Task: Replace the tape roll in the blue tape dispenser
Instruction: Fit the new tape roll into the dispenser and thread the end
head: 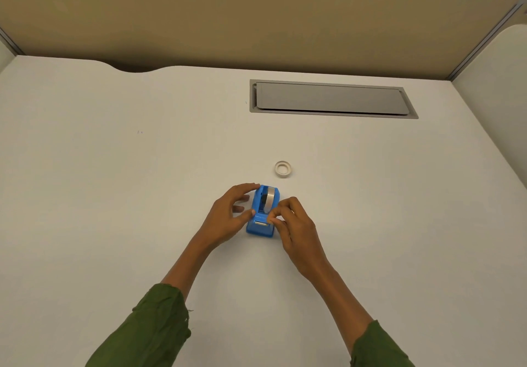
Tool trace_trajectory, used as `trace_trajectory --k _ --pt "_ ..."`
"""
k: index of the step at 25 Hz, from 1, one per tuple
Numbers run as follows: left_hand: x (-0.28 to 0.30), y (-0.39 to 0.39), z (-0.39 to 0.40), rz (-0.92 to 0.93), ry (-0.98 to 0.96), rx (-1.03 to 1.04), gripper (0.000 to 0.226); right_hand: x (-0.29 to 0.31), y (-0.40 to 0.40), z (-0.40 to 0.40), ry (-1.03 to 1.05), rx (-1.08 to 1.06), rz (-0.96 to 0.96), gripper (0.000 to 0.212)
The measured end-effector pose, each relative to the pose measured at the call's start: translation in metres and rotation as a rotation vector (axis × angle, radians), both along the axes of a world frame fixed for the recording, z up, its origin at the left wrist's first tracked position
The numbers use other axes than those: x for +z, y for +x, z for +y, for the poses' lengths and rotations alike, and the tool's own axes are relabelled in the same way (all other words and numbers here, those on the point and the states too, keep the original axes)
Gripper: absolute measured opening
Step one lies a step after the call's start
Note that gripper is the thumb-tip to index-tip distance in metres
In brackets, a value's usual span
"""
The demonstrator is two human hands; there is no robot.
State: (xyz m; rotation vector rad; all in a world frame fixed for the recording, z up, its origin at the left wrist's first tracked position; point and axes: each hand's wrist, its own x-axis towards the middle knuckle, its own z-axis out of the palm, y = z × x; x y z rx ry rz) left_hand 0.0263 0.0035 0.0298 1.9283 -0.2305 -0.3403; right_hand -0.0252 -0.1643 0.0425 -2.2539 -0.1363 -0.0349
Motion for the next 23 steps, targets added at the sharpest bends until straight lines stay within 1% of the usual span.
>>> trace_trajectory --k 3,4,6,7,9,11,12,19,22,23 --pt "0.006 -0.001 0.010 0.185 -0.064 -0.181 0.078 0.002 0.005 0.000 0.034 -0.004 -0.002 0.019" --pt "0.007 0.000 0.013 0.229 -0.051 -0.218 0.087 0.003 0.008 -0.001 0.037 0.001 0.008 0.018" --pt "0.011 -0.001 0.013 0.262 0.032 -0.216 0.104 0.006 0.013 -0.002 0.013 0.025 0.012 0.017" --pt "0.010 -0.002 0.010 0.233 0.087 -0.189 0.107 0.006 0.015 -0.003 -0.003 0.042 0.007 0.017" --pt "0.007 -0.003 -0.001 0.108 0.155 -0.130 0.106 0.006 0.020 -0.006 -0.021 0.077 0.001 0.014" --pt "0.000 -0.003 -0.008 -0.022 0.153 -0.105 0.101 0.005 0.024 -0.008 -0.024 0.102 0.010 0.011" --pt "-0.002 -0.002 -0.010 -0.059 0.143 -0.101 0.099 0.005 0.025 -0.010 -0.025 0.110 0.015 0.011" --pt "-0.007 -0.003 -0.015 -0.094 0.116 0.017 0.098 0.013 0.026 -0.010 0.011 0.111 0.040 0.011" --pt "-0.005 -0.004 -0.019 -0.093 0.149 0.046 0.097 0.014 0.023 -0.009 -0.053 0.103 0.050 0.010" --pt "-0.004 -0.004 -0.019 -0.093 0.160 0.051 0.097 0.012 0.020 -0.008 -0.087 0.086 0.018 0.009"
